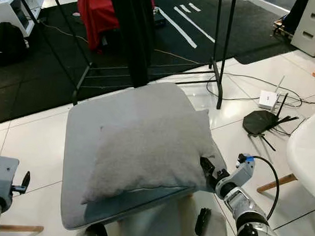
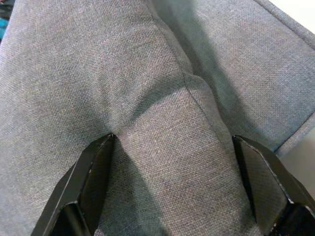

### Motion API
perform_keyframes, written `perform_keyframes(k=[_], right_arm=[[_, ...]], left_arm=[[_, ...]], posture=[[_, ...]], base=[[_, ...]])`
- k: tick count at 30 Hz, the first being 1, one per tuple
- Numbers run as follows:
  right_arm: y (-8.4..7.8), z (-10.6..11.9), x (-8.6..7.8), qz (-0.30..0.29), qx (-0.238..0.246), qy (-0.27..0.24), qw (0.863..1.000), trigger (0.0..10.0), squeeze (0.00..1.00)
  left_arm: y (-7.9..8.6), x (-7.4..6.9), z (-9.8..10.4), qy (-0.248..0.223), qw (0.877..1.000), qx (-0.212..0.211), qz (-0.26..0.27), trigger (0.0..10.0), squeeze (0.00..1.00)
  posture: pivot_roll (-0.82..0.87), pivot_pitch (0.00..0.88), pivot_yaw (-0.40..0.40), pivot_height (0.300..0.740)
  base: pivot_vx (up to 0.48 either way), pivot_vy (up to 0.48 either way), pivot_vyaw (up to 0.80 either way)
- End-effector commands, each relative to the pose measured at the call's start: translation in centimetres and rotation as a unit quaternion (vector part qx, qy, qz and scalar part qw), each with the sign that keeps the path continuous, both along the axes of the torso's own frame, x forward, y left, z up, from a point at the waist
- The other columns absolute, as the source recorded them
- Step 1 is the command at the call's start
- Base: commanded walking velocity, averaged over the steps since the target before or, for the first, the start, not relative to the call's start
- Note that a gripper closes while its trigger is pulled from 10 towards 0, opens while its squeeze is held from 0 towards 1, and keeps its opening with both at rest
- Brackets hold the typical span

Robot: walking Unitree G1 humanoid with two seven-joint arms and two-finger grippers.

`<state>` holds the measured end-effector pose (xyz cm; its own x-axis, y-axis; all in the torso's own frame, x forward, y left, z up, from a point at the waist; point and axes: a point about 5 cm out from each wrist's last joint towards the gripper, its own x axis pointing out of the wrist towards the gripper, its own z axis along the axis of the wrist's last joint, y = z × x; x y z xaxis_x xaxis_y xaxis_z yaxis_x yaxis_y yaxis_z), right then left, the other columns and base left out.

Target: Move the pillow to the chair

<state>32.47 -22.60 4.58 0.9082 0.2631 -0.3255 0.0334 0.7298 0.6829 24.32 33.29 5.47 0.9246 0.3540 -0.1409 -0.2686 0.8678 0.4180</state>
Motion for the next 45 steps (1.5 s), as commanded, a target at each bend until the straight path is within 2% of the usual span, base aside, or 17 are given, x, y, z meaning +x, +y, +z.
perform_keyframes(k=[1, 2, 4, 5, 6, 8, 9, 10, 11, 17, 31, 38, 42, 45], right_arm=[[1.7, -1.4, -0.7, 0.039, -0.007, 0.038, 0.998, 10.0, 0.0], [1.8, -1.3, -0.5, 0.046, -0.03, 0.041, 0.998, 10.0, 0.0], [2.1, -1.0, -0.2, 0.05, -0.043, 0.037, 0.997, 10.0, 0.0], [2.9, -0.8, 0.1, 0.066, -0.034, 0.028, 0.997, 10.0, 0.0], [2.9, -0.8, 0.1, 0.066, -0.034, 0.028, 0.997, 10.0, 0.0], [5.2, -0.5, 0.2, 0.141, 0.001, 0.002, 0.99, 10.0, 0.0], [6.1, -0.5, 0.1, 0.169, 0.01, -0.003, 0.986, 4.9, 0.0], [6.1, -0.5, 0.1, 0.169, 0.01, -0.003, 0.986, 4.9, 0.0], [6.7, -0.6, 0.0, 0.188, 0.012, -0.002, 0.982, 0.0, 0.0], [7.8, -0.7, -0.2, 0.196, 0.039, -0.002, 0.98, 0.0, 0.0], [7.5, -1.2, -0.5, 0.172, 0.051, -0.001, 0.984, 0.0, 0.0], [6.6, 0.3, 0.8, 0.132, 0.046, -0.039, 0.989, 0.0, 0.0], [5.0, 3.9, 2.8, 0.118, 0.047, -0.128, 0.984, 0.0, 0.0], [4.9, 4.4, 3.0, 0.12, 0.046, -0.137, 0.982, 0.0, 0.0]], left_arm=[[1.3, -0.8, 0.2, 0.01, 1.0, 0.007, 0.015, 10.0, 0.0], [1.4, -0.8, 0.3, 0.011, 1.0, 0.009, 0.014, 10.0, 0.0], [1.4, -0.8, 0.4, 0.013, 1.0, 0.01, 0.013, 10.0, 0.0], [1.3, -0.7, 0.4, 0.015, 1.0, 0.01, 0.01, 10.0, 0.0], [1.3, -0.7, 0.4, 0.015, 1.0, 0.01, 0.01, 10.0, 0.0], [1.0, -0.3, 0.6, 0.013, 1.0, 0.012, 0.003, 10.0, 0.0], [0.9, -0.2, 0.8, 0.013, 1.0, 0.013, 0.001, 10.0, 0.0], [0.9, -0.2, 0.8, 0.013, 1.0, 0.013, 0.001, 10.0, 0.0], [0.9, -0.2, 0.9, 0.012, 1.0, 0.013, 0.0, 10.0, 0.0], [0.9, -0.1, 1.2, 0.01, 1.0, 0.014, 0.0, 10.0, 0.0], [0.2, 0.4, 1.2, 0.007, 1.0, 0.007, -0.003, 10.0, 0.0], [-0.4, 0.7, 0.6, 0.006, 1.0, -0.013, 0.006, 10.0, 0.0], [-1.9, 2.0, -0.4, 0.001, 0.998, -0.062, 0.026, 10.0, 0.0], [-2.2, 2.2, -0.6, 0.002, 0.997, -0.07, 0.029, 10.0, 0.0]], posture=[[0.12, 0.271, 0.136, 0.3], [0.12, 0.273, 0.141, 0.3], [0.12, 0.275, 0.143, 0.3], [0.12, 0.274, 0.146, 0.3], [0.12, 0.274, 0.146, 0.3], [0.13, 0.269, 0.145, 0.3], [0.13, 0.268, 0.144, 0.3], [0.13, 0.268, 0.144, 0.3], [0.13, 0.265, 0.146, 0.3], [0.12, 0.257, 0.145, 0.3], [0.1, 0.242, 0.135, 0.3], [0.06, 0.224, 0.117, 0.3], [-0.01, 0.188, 0.084, 0.31], [-0.01, 0.188, 0.084, 0.315]], base=[[0.0, 0.0, 0.0], [0.0, 0.0, 0.0], [0.0, 0.0, 0.0], [0.0, 0.0, 0.0], [0.0, 0.0, 0.0], [0.0, 0.0, 0.0], [0.0, 0.0, 0.0], [0.0, 0.0, 0.0], [0.0, 0.0, 0.0], [0.0, 0.0, 0.0], [0.0, 0.0, 0.0], [0.0, 0.0, 0.0], [0.0, 0.0, 0.0], [0.0, 0.0, 0.0]])
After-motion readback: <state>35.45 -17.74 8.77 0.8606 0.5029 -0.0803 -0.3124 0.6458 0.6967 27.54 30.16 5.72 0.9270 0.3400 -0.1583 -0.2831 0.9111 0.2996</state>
